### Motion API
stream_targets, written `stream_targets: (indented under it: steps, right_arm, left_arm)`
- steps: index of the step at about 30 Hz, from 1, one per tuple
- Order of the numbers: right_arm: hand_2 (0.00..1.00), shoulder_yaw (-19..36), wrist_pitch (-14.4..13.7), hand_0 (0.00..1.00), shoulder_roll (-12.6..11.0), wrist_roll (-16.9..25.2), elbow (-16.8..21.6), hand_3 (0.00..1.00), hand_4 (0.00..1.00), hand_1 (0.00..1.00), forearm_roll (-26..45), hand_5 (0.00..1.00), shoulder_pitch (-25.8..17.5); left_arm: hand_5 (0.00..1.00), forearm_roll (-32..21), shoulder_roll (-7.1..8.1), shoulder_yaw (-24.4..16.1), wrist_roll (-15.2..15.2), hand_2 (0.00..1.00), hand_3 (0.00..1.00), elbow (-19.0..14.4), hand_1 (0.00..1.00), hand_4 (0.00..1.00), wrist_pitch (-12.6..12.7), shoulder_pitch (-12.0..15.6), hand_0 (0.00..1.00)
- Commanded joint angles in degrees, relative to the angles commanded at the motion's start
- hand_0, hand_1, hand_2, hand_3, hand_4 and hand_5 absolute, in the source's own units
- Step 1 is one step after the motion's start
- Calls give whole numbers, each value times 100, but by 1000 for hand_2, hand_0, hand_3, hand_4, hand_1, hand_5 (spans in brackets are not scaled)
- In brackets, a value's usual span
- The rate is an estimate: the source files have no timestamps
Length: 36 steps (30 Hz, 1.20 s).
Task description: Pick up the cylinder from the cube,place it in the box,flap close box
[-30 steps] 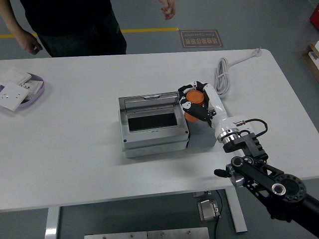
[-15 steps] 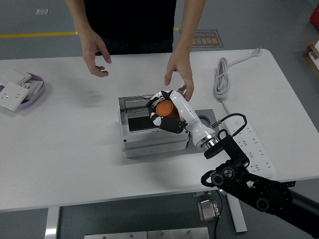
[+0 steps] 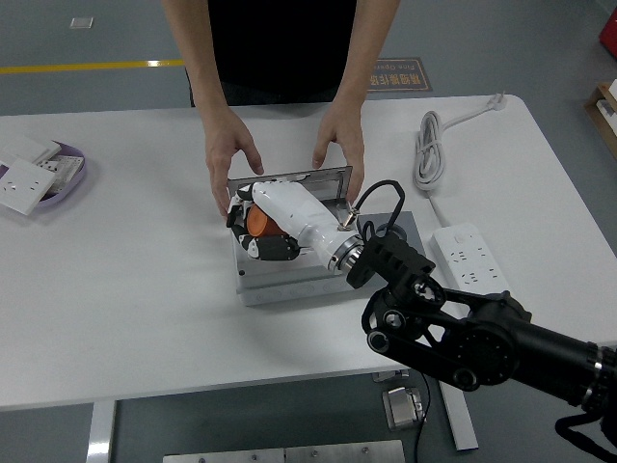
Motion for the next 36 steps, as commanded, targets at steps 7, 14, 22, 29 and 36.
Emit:
stream_targets:
  steps: [7, 14, 22, 29, 36]
  right_arm:
    - [317, -80, 201, 294, 76, -181, -229, 237, 2, 253, -522, 2, 176]
    - [323, -52, 407, 305, 78, -150, -383, 246, 2, 260, -553, 2, 231]
    - [621, 30, 798, 637, 70, -329, -520, 652, 603, 641, -497, 85, 219]
    - [673, 49, 912, 733, 74, -451, -622, 673, 754, 676, -494, 517, 212]
    - [689, 79, 925, 766, 57, -474, -616, 702, 835, 687, -492, 596, 197]
  left_arm:
    - [253, 8, -5, -5, 2, 625, 668, -5, 647, 722, 0, 3, 629]
    - [253, 31, -1, -20, 2, 625, 668, -7, 647, 722, 0, -7, 629]
    - [253, 10, 8, 7, -1, 625, 668, -7, 647, 722, 0, -17, 629]
    - [253, -1, 15, 22, -4, 625, 668, -7, 647, 722, 0, -26, 629]
    - [253, 18, 9, 7, 0, 625, 668, -10, 647, 722, 0, -30, 629]
